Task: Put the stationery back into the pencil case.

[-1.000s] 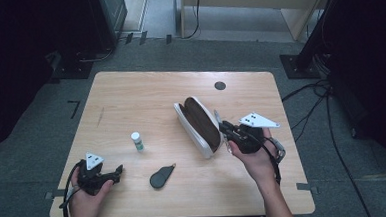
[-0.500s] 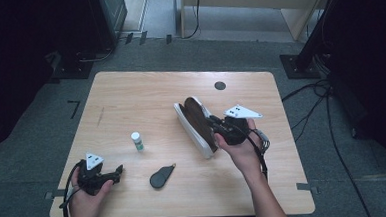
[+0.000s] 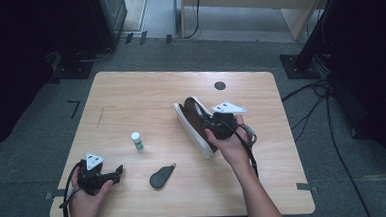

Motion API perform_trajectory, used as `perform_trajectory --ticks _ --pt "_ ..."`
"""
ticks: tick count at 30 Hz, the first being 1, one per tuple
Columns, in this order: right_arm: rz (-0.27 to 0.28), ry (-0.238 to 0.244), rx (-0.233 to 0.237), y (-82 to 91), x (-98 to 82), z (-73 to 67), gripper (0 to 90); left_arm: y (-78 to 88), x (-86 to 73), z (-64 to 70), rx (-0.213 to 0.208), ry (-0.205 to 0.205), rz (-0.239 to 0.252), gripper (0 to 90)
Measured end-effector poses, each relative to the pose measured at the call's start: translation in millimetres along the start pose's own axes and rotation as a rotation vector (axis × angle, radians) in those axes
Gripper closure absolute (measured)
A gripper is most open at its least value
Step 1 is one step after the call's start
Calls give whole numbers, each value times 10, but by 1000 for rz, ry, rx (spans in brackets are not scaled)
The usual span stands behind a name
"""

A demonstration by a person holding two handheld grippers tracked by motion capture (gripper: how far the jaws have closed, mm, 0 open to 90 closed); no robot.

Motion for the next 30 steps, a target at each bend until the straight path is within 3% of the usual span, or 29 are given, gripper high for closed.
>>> perform_trajectory --ticks 16,30 --pt "-104 8 -18 -202 -235 -51 805 1 -1 4 -3 -2 0 134" --pt "-213 -34 5 -339 -431 -73 804 1 -1 4 -3 -5 0 134"
Point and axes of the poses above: each handheld gripper's, and its own axes: y roughly backward along the jaws, x roughly out of its top, z roughly to its right, the point moved 9 cm from there along -y, roughly forward along the jaws, and after that the axes turned 5 degrees about x, right-handed, at the moved point
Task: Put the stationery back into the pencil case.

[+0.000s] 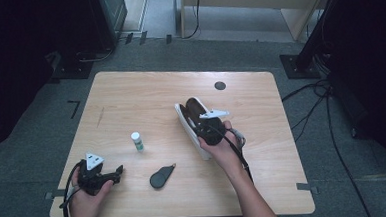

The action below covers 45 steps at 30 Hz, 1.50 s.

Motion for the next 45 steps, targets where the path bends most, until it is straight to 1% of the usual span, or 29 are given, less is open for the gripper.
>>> perform_trajectory --ticks 3,6,8,11,15,17,22,24,25,27,30,32,35,38,39,43,45 --pt "-7 0 -6 -14 -5 1 804 0 0 0 0 1 0 133" --pt "-22 -10 -8 -32 -20 11 804 0 0 0 0 1 0 134" --pt "-46 -22 -21 -62 -47 42 803 0 0 0 0 0 0 134" --pt "-75 -10 -36 -101 -93 79 801 0 0 0 0 0 0 134" --pt "-77 -12 -24 -104 -95 79 791 0 1 0 0 0 0 134" --pt "-85 -11 -17 -113 -99 77 762 0 0 0 0 -1 0 133" --pt "-86 -10 -19 -100 -99 73 749 0 0 0 0 0 0 134" --pt "-69 2 -17 -82 -78 64 743 0 0 0 0 0 0 134" --pt "-51 3 -16 -62 -58 57 749 0 0 0 0 0 0 134" --pt "-5 15 -13 -3 -1 46 756 1 0 0 0 0 -1 134" --pt "75 31 -25 111 110 32 760 0 0 0 0 0 -1 134" --pt "112 42 -24 188 167 19 763 0 0 0 0 1 -1 134" --pt "144 55 -21 294 227 -15 756 0 0 -1 0 -1 -1 134" --pt "182 62 -4 411 278 -65 736 0 0 1 0 1 -1 133" --pt "191 63 5 450 288 -90 729 0 0 -1 0 -1 0 134" --pt "221 93 26 594 304 -184 690 0 1 -1 1 -1 0 133" --pt "225 108 30 653 288 -232 680 0 1 -1 0 -1 0 133"
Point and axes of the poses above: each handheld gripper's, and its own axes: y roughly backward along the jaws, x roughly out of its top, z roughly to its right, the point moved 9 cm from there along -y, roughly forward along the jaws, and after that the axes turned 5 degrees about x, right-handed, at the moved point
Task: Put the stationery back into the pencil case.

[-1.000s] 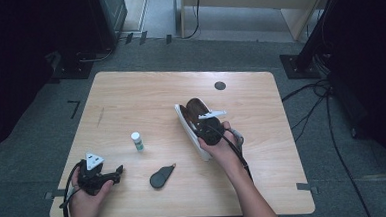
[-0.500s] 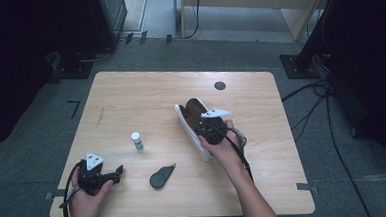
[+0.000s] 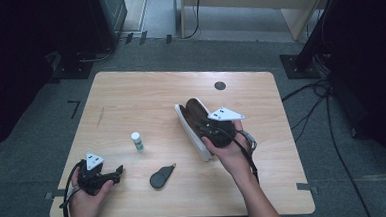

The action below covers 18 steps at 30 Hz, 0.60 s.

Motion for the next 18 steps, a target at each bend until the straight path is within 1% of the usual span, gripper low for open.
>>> perform_trajectory --ticks 2,4,5,8,9,11,12,18 --pt "11 3 12 51 8 -48 674 0 0 0 0 0 1 134" --pt "32 -14 37 99 22 -93 671 0 0 0 0 0 0 134" --pt "47 -13 40 121 34 -105 669 0 0 0 0 0 0 134" --pt "67 -1 66 162 43 -169 647 0 -1 1 -1 1 -1 134" --pt "59 5 67 165 29 -188 635 0 0 1 -1 0 0 134" --pt "45 41 54 155 -5 -207 624 0 0 2 -1 1 -1 134" --pt "42 48 58 147 -20 -226 619 0 -1 1 -1 1 -1 133" --pt "48 66 81 79 -75 -359 583 0 -1 2 -2 2 -1 134"
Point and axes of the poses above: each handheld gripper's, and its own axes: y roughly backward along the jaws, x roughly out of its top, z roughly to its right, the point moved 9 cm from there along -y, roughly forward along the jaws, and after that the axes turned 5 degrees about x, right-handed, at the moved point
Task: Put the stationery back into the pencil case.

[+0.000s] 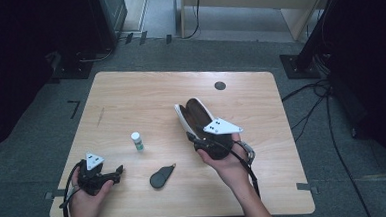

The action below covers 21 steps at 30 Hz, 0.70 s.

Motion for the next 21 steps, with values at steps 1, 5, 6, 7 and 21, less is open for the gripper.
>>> perform_trajectory --ticks 1,5,6,7,21 --pt "0 3 5 -23 -1 -33 578 0 0 -1 0 -1 0 133" --pt "-10 9 31 -134 -7 -147 560 -1 1 -1 1 0 1 134" --pt "-12 11 37 -160 -6 -169 560 -1 1 -1 1 0 2 134" --pt "-11 8 42 -183 -3 -191 560 -1 1 -1 0 0 1 134" --pt "-15 13 76 -414 20 -359 554 4 -3 11 -7 -7 4 134"
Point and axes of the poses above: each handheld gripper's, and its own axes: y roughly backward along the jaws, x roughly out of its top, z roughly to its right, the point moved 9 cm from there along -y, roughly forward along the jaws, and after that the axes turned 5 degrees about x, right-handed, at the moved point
